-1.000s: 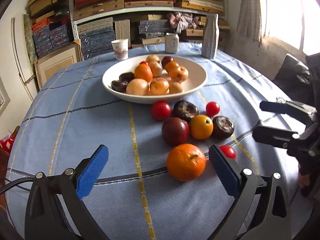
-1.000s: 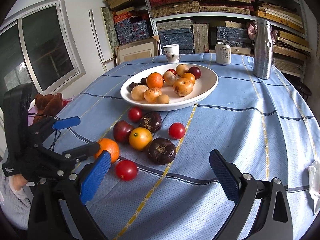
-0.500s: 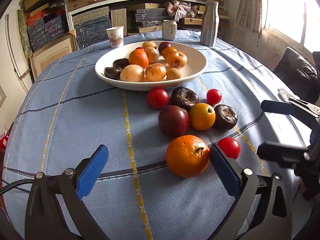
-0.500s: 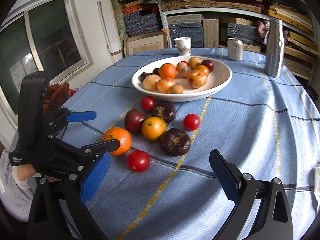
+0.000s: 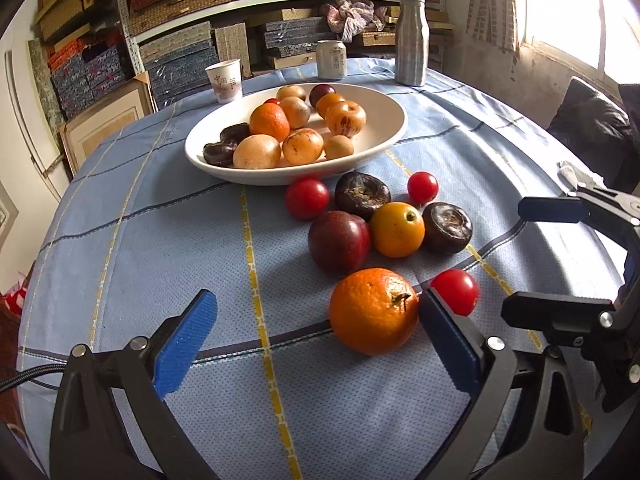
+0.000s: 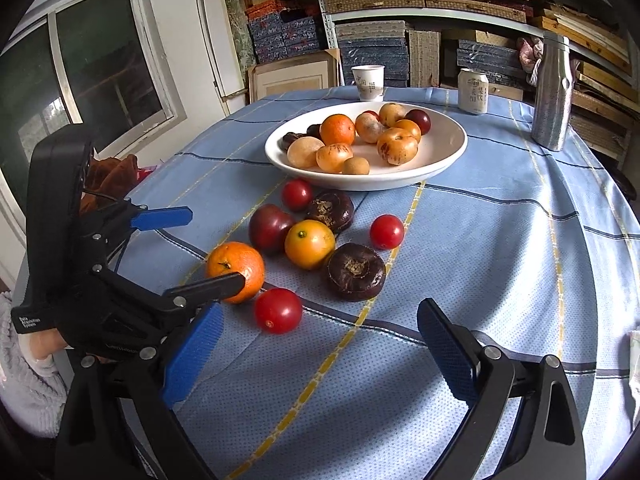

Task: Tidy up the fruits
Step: 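Grasp an orange with the left gripper while the right grasps a red tomato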

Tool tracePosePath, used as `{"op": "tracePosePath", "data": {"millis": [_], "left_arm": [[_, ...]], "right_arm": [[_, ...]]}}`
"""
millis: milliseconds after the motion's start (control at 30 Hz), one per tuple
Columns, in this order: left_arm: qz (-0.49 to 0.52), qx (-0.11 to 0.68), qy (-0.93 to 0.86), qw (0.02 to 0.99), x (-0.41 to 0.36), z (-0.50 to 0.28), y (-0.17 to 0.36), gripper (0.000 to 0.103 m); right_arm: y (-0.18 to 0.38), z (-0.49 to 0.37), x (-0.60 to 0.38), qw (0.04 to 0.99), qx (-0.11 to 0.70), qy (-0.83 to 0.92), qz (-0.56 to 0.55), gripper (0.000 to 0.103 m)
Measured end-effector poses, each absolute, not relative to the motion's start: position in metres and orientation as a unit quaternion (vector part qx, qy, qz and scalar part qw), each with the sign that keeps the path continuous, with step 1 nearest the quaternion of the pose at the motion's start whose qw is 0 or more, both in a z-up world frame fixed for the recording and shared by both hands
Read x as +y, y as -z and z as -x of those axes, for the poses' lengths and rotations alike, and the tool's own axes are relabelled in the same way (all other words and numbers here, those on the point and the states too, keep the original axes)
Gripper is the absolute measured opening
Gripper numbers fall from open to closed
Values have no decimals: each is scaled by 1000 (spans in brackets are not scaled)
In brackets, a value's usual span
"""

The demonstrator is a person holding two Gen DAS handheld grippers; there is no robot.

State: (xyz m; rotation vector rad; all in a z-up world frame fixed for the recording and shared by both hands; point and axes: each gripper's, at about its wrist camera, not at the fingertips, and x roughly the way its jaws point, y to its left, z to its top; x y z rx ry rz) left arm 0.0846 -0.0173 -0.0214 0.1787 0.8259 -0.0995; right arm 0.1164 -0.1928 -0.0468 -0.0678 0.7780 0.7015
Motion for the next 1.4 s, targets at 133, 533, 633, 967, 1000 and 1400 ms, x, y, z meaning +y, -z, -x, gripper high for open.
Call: {"op": "tracePosePath", "data": {"millis": [133,533,633,967,1000,1400], "left_arm": [[-102,396,68,910,-26,-83,21,83],[-117,388,113,907,-40,-76,20,44],[-110,388,105,909,-37,-77,20,43],[-60,372,56,924,-2,-77,8,43],[-60,373,55,924,-1,-77,8,43],[-70,380,57,920,-7,-79,12,43]], "right_arm": [[48,-116,-192,864,374,-335,35,98],[48,-116,-192,862,377,-338,34,98],[49,-116,-191,861,377,-338,35,98],[53,-108,-174,848,382,-359,73,76],[54,-106,-169,845,384,-364,84,75],[60,-116,-148,827,404,-380,95,34]]}}
